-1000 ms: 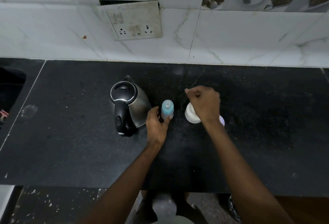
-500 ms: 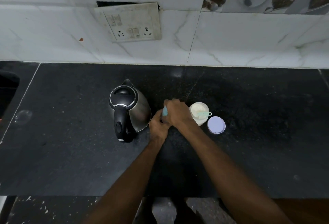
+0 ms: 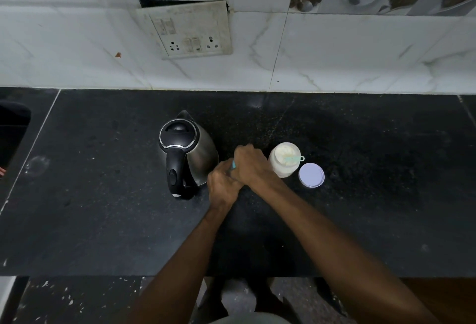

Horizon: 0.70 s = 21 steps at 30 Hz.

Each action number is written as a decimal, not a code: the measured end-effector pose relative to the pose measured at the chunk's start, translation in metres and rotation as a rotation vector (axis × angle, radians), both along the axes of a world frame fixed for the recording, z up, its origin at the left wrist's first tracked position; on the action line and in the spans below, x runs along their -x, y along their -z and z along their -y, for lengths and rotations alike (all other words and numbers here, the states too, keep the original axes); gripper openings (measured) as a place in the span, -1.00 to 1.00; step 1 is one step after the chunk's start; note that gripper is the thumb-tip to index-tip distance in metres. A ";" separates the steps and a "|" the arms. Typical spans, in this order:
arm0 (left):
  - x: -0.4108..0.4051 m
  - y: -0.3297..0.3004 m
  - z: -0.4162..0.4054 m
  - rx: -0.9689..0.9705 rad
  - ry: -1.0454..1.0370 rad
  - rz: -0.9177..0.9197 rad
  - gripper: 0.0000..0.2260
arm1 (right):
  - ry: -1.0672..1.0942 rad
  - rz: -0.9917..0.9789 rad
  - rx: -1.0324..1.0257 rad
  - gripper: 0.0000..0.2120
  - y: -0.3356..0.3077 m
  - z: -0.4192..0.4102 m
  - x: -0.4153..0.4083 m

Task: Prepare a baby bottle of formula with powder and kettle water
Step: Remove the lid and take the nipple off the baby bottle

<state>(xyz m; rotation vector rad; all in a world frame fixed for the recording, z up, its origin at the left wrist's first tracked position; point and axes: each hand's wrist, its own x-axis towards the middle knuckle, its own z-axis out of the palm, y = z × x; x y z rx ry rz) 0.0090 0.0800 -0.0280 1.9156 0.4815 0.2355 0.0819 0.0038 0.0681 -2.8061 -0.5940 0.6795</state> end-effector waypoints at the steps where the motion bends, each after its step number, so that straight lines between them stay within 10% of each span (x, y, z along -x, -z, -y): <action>1: 0.000 0.001 -0.001 0.001 0.003 -0.003 -0.73 | -0.017 0.009 0.012 -0.60 0.001 -0.001 0.003; 14: 0.009 0.017 -0.011 0.029 0.107 -0.106 -0.77 | -0.459 0.043 -0.002 -0.53 0.010 0.025 -0.003; 21: 0.015 0.009 -0.001 -0.287 0.103 -0.074 -0.69 | -0.313 -0.157 -0.040 -0.36 0.011 0.038 -0.017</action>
